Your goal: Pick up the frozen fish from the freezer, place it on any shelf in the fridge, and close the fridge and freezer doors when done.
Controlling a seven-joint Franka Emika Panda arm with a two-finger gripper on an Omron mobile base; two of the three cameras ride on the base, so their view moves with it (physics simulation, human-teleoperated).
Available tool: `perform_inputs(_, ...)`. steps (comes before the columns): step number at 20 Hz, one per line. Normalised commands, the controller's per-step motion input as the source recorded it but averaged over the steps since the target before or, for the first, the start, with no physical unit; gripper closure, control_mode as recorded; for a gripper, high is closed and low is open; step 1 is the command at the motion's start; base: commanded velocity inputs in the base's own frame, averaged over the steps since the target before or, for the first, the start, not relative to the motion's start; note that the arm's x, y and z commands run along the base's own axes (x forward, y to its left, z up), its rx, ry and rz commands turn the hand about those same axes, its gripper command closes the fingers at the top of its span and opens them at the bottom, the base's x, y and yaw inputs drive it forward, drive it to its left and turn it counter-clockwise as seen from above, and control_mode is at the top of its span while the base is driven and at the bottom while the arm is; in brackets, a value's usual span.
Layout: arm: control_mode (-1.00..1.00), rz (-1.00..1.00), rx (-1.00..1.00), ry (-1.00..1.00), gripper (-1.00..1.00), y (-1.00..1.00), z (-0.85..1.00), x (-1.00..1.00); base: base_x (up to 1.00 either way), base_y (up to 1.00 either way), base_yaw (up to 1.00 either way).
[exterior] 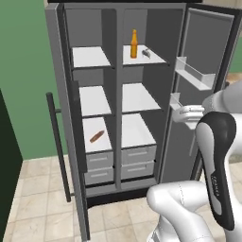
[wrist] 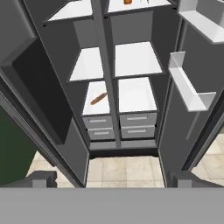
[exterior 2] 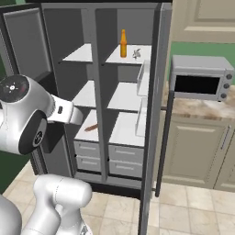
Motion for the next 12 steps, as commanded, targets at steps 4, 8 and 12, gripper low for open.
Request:
perform_inputs(4,1.00,0.00,0.00,0.00,-1.00,0.00,0.00,0.00,0.22,0.00,0.00)
perform_inputs(8,1.00,0.00,0.00,0.00,-1.00,0.00,0.00,0.00,0.02,0.00,0.00)
perform_inputs(12,-1.00,0.00,0.00,0.00,-1.00,0.00,0.00,0.00,0.00,0.00,0.00)
